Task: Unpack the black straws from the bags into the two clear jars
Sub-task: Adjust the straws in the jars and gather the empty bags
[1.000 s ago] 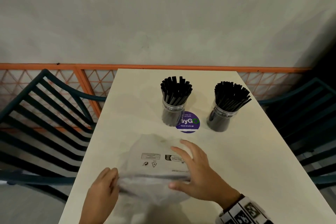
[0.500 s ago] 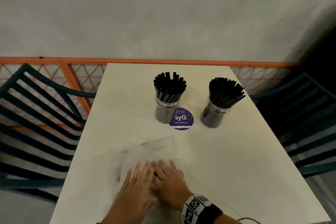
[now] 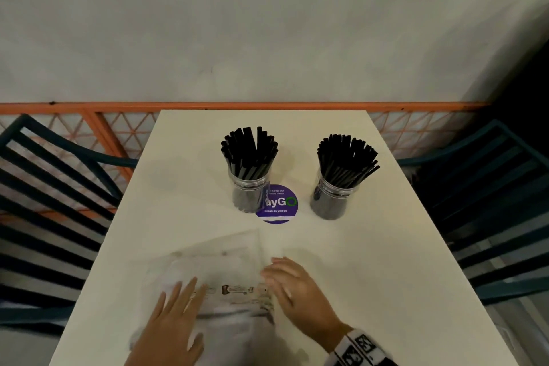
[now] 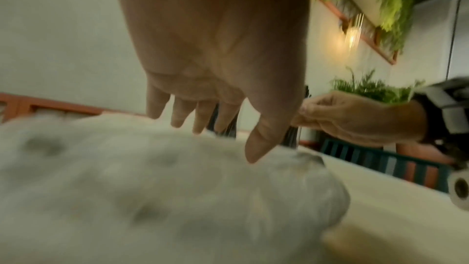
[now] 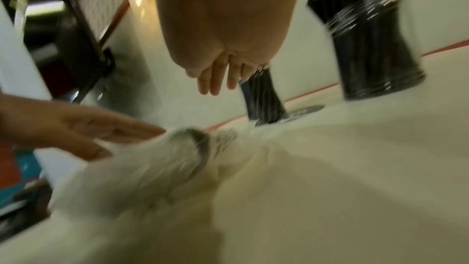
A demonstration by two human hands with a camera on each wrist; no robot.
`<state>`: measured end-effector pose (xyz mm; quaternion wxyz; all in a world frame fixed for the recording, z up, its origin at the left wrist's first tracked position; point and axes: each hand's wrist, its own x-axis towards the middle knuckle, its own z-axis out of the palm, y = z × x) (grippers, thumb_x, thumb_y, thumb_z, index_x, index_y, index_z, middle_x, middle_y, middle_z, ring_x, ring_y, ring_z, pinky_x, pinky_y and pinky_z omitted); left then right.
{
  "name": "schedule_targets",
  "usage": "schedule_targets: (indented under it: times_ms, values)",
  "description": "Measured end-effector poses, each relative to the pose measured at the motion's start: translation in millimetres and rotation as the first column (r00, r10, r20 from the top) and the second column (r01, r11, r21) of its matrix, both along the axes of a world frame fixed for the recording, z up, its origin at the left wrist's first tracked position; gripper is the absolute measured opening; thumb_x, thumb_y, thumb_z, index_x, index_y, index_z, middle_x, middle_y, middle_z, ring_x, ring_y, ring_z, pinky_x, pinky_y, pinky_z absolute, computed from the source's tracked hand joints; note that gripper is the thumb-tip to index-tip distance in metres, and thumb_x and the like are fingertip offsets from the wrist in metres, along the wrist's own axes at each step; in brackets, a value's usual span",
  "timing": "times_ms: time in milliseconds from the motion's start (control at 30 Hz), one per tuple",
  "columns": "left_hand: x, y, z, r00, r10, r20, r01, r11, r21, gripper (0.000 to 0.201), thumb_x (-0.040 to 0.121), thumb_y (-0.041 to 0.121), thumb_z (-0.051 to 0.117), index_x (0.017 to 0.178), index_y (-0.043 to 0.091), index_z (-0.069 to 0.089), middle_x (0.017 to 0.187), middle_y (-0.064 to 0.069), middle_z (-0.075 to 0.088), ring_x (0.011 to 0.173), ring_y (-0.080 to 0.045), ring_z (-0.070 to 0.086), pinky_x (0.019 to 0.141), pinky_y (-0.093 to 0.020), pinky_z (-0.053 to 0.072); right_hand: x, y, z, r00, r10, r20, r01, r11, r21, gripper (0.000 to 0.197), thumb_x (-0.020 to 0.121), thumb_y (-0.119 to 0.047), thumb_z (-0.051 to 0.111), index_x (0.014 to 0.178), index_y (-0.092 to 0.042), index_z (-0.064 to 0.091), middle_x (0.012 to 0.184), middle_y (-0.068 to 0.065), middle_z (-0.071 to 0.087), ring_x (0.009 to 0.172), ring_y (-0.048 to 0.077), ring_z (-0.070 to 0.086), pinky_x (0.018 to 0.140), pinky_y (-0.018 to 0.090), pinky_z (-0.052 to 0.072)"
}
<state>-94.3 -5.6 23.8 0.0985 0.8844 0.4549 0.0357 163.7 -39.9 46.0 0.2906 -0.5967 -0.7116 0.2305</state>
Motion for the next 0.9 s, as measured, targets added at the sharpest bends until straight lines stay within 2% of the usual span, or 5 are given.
schedule_targets:
  times_ms: [100, 300, 600, 767, 900]
  values:
    - [29, 5, 42, 0.997, -0.035, 0.074, 0.036, 0.999, -0.015, 0.077, 0.075, 0.048, 0.036, 0.144, 0.033, 0.005, 0.155, 0.017, -0.005, 0.113, -0.018, 0.04, 0.109, -0.012, 0.003, 55, -2, 15, 0.976, -0.202, -0.08, 0.207, 0.977, 0.058, 0.051, 0.09, -0.056, 0.034, 0.095, -0.021, 0.071, 0.093, -0.012, 0.069, 0.092, -0.011, 0.052, 0.083, -0.002, 0.033]
    - [134, 11, 121, 0.863, 0.189, 0.468, -0.081, 0.967, -0.242, 0.065, 0.063, 0.061, 0.044, 0.124, 0.04, 0.044, 0.122, 0.032, 0.044, 0.112, 0.017, 0.04, 0.088, 0.005, 0.03, 166, 10, 31, 0.88, -0.444, -0.17, 0.462, 0.883, 0.084, 0.011, 0.083, -0.019, 0.068, 0.075, -0.026, 0.069, 0.077, -0.014, 0.067, 0.083, -0.006, 0.058, 0.06, 0.004, 0.041]
    - [281, 72, 113, 0.687, 0.503, 0.524, -0.064, 0.76, -0.646, 0.116, 0.054, 0.053, 0.075, 0.145, 0.022, 0.011, 0.151, 0.003, 0.026, 0.134, -0.015, 0.033, 0.109, -0.032, 0.033, 233, 86, 57, 0.951, -0.256, -0.174, 0.225, 0.958, -0.178, 0.12, 0.053, -0.061, 0.078, 0.146, -0.022, 0.012, 0.146, -0.01, 0.026, 0.137, 0.01, 0.02, 0.113, 0.032, 0.022]
    - [308, 123, 108, 0.636, 0.438, 0.635, 0.116, 0.76, -0.64, 0.117, 0.038, 0.06, 0.082, 0.131, 0.032, 0.018, 0.124, 0.029, 0.037, 0.124, 0.002, 0.038, 0.094, -0.01, 0.035, 230, 127, 60, 0.957, -0.113, -0.265, 0.061, 0.978, -0.199, 0.131, 0.039, -0.077, 0.071, 0.135, -0.046, -0.013, 0.146, -0.019, 0.013, 0.144, 0.015, 0.009, 0.118, 0.048, 0.013]
    - [323, 147, 98, 0.652, 0.344, 0.676, 0.24, 0.752, -0.614, 0.138, 0.037, 0.056, 0.084, 0.142, 0.032, -0.004, 0.13, 0.023, 0.035, 0.128, -0.001, 0.036, 0.109, -0.025, 0.032, 219, 147, 52, 0.929, 0.027, -0.37, -0.081, 0.988, -0.132, 0.123, 0.052, -0.067, 0.075, 0.135, -0.053, -0.014, 0.142, -0.037, 0.018, 0.142, 0.012, 0.021, 0.116, 0.058, 0.01]
